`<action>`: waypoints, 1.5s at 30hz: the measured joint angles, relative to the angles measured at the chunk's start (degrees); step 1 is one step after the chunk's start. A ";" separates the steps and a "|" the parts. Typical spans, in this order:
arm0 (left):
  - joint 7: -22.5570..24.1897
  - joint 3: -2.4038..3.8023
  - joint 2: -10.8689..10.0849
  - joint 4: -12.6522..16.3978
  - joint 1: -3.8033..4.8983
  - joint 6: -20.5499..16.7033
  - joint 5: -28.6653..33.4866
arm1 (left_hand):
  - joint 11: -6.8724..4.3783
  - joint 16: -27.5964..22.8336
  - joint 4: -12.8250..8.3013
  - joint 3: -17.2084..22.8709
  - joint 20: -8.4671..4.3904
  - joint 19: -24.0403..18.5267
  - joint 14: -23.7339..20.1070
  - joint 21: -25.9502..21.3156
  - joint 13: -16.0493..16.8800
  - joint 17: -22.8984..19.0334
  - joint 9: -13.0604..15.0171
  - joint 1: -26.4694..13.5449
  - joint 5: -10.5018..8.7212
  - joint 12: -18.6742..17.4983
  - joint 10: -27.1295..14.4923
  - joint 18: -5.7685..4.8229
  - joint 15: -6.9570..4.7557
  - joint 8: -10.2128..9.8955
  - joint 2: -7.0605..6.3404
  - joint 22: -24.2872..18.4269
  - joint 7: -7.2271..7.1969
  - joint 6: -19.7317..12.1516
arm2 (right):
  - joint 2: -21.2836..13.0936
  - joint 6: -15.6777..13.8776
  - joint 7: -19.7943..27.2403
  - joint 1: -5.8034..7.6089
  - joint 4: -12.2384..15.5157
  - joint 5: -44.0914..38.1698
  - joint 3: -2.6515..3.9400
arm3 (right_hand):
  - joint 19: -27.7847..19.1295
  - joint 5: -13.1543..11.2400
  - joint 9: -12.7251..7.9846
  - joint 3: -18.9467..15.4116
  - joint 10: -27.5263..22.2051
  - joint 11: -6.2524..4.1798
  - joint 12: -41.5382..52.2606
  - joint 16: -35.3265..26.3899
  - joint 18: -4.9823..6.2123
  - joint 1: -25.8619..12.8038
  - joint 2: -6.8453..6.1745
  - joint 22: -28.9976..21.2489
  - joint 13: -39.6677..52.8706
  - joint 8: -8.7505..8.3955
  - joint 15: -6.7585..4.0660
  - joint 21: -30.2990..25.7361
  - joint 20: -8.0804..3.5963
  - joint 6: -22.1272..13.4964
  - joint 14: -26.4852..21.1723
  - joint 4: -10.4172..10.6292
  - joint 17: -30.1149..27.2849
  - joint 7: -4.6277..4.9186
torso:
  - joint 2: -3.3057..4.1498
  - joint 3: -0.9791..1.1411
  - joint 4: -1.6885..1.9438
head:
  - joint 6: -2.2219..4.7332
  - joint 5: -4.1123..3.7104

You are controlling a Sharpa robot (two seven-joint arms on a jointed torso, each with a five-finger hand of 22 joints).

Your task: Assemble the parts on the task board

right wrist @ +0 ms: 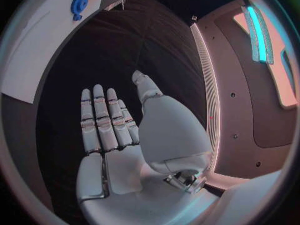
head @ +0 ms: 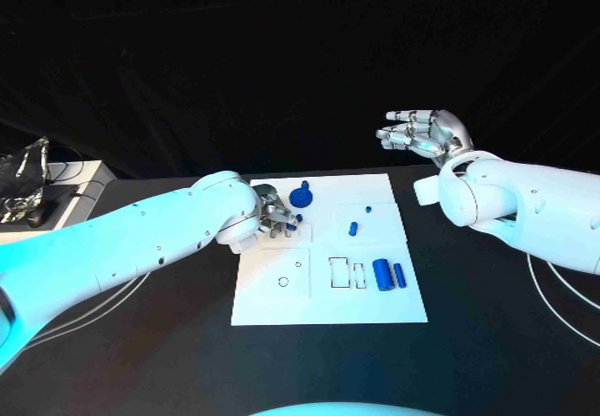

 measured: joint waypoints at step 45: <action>-1.08 -0.87 -0.74 0.65 -0.11 1.68 -3.03 | 0.00 -0.23 -0.18 -0.18 0.00 0.40 0.41 -0.27 0.52 0.82 0.00 0.33 1.50 -0.75 0.83 0.00 -0.01 -0.65 -0.28 0.88 -0.09 0.47 | 0.07 1.45 0.58 0.00 0.08 0.39 -0.01 | -0.20 0.68 -0.10 -0.38 -1.49 0.35 0.00 0.00 -0.01 -0.67 -0.69 0.04 0.01 -0.22 0.46 0.01 0.35 -2.04 -0.06 1.84 0.02 -0.39 | -0.09 0.03 0.01 | -1.24 0.85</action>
